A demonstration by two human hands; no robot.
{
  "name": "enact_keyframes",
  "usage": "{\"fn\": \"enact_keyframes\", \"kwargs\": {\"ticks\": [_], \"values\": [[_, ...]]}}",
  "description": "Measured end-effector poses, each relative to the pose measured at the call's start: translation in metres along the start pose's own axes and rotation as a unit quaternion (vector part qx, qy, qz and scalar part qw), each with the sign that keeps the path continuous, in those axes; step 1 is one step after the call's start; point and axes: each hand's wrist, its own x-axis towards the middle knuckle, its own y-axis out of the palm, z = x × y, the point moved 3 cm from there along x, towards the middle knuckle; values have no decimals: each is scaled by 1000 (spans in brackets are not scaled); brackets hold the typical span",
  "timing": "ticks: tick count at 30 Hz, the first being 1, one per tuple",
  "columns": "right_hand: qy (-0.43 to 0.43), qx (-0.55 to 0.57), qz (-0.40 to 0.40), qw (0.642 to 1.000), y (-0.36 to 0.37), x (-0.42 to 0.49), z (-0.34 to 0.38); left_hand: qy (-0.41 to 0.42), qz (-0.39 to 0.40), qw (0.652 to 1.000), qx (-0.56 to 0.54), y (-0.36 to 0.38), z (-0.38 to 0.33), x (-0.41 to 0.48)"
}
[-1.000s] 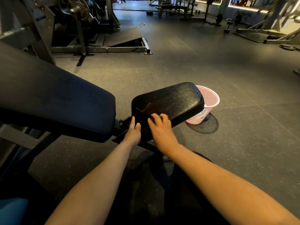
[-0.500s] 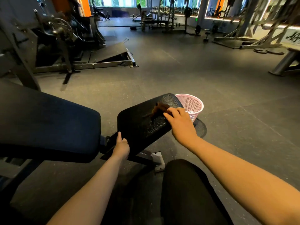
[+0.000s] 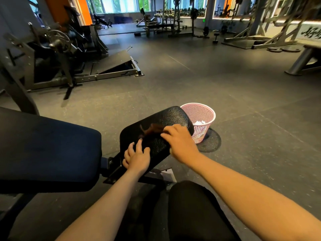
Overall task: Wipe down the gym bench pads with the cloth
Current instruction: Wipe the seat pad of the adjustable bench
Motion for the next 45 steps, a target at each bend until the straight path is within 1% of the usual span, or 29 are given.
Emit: {"fn": "enact_keyframes", "kwargs": {"ticks": [2, 4, 5, 6, 7, 8, 9, 10, 12, 13, 14, 17, 19, 21, 23, 26, 28, 30, 32, 34, 36, 37, 39, 41, 45], "values": [[56, 16, -37, 998, -12, 3, -34, -10, 9, 1000, -9, -1, 0, 2], [153, 61, -65, 984, -16, 8, -63, -16, 14, 1000, -6, -3, -4, 2], [220, 113, -75, 966, -17, 10, -73, -19, 17, 1000, -3, -2, -6, 3], [287, 172, -80, 939, -17, 12, -78, -25, 18, 1000, 0, -2, -7, 4], [330, 215, -81, 916, -16, 14, -77, -32, 16, 999, 2, -3, -8, 5], [344, 232, -78, 907, -15, 15, -71, -35, 16, 999, 2, -4, -11, 5], [328, 219, -78, 916, -15, 16, -64, -26, 13, 1000, 4, -3, -18, 7], [286, 199, -78, 934, -14, 15, -54, -5, 9, 1000, 8, -3, -26, 9], [176, 129, -63, 974, -9, 13, -35, 53, 1, 998, 18, 2, -48, 12], [143, 96, -52, 984, -6, 14, -32, 70, 0, 997, 21, 6, -60, 15], [134, 74, -43, 987, -3, 18, -37, 74, 3, 997, 23, 11, -71, 19], [158, 59, 1, 986, -5, 46, -55, 70, 0, 997, 30, 14, -75, 29], [192, 93, 40, 976, -3, 70, -77, 69, 0, 997, 30, 13, -72, 36], [233, 147, 82, 958, 6, 91, -104, 70, -1, 997, 36, 12, -69, 39], [273, 234, 107, 927, 16, 104, -126, 71, -2, 997, 43, 13, -71, 41], [318, 388, 109, 858, 23, 106, -140, 68, -6, 996, 50, 14, -72, 43], [328, 431, 93, 835, 23, 101, -140, 68, -11, 996, 55, 14, -72, 42], [331, 421, 53, 843, 19, 94, -136, 66, -16, 996, 60, 15, -72, 42], [350, 382, -13, 855, 20, 79, -132, 63, -22, 996, 63, 15, -72, 42], [390, 349, -66, 849, 20, 55, -121, 66, -28, 995, 66, 16, -73, 42], [423, 307, -96, 847, 19, 34, -105, 69, -34, 995, 68, 17, -72, 41], [426, 279, -101, 855, 17, 30, -98, 69, -37, 995, 69, 17, -72, 41], [413, 242, -79, 874, 13, 36, -96, 65, -40, 995, 71, 17, -72, 40], [390, 248, -31, 886, 13, 56, -107, 66, -40, 994, 76, 18, -71, 41], [350, 298, 73, 885, 22, 80, -134, 69, -43, 994, 78, 19, -70, 41]]}}
